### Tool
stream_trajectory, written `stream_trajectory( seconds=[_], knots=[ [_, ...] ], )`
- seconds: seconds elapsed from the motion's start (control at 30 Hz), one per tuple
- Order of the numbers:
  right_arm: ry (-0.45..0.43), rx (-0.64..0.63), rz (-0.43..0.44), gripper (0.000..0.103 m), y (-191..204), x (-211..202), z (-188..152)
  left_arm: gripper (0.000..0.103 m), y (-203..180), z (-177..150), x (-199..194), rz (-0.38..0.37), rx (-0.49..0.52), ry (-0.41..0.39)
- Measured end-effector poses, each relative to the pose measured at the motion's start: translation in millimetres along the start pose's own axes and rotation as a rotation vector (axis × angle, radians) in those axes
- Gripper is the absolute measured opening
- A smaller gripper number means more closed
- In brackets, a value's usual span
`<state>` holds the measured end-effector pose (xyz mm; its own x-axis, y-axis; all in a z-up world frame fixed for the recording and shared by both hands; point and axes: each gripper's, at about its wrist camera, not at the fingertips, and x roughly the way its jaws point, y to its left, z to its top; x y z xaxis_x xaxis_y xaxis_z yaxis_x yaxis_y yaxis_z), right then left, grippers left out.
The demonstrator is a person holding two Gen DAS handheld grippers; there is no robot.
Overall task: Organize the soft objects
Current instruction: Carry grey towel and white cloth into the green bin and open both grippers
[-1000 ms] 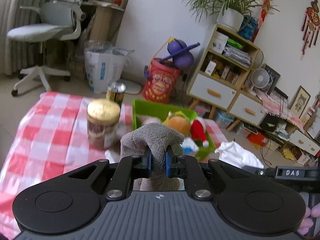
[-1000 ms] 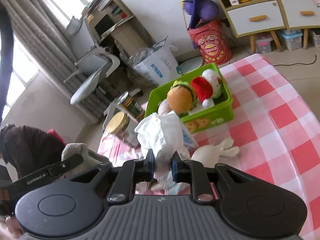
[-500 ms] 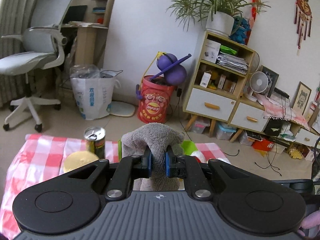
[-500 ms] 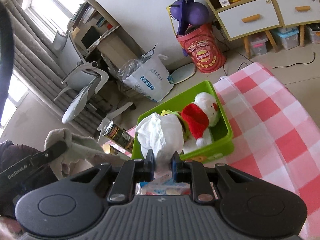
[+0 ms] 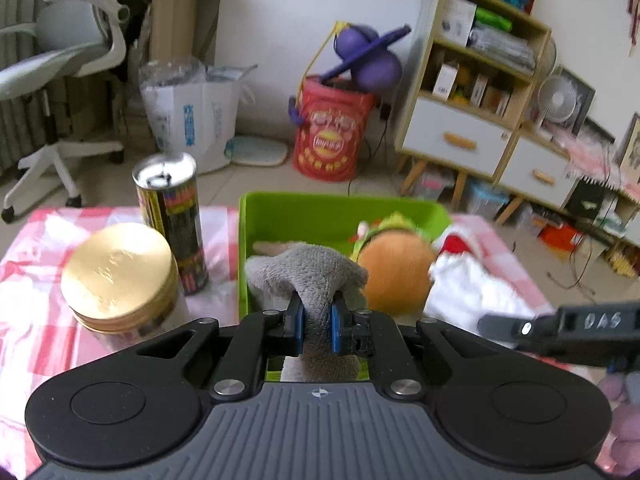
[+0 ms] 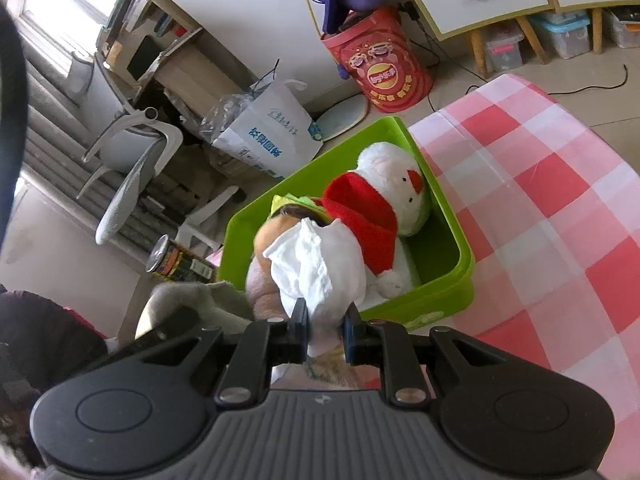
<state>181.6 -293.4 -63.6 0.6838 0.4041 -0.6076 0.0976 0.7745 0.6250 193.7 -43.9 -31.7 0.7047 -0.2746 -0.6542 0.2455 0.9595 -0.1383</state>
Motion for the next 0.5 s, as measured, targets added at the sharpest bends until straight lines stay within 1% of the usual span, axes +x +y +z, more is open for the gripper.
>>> stream_trajectory(
  seconds=[0.23, 0.33, 0.43, 0.5],
  knots=[
    [-0.036, -0.033, -0.037, 0.0, 4.5, 15.7, -0.9, 0.01, 6.0, -3.5, 28.9, 0.02, -0.001, 0.062],
    [-0.03, -0.023, -0.038, 0.0, 2.5, 25.4, -4.4, 0.01, 10.3, -6.7, 35.7, 0.024, -0.01, 0.084],
    [-0.036, -0.027, -0.041, 0.0, 4.1, 28.7, -5.3, 0.011, 13.8, -8.3, 36.8, 0.022, -0.02, 0.089],
    [-0.034, -0.031, -0.045, 0.0, 6.0, 28.7, -5.0, 0.013, 13.6, -7.7, 33.9, 0.011, -0.024, 0.078]
  ],
)
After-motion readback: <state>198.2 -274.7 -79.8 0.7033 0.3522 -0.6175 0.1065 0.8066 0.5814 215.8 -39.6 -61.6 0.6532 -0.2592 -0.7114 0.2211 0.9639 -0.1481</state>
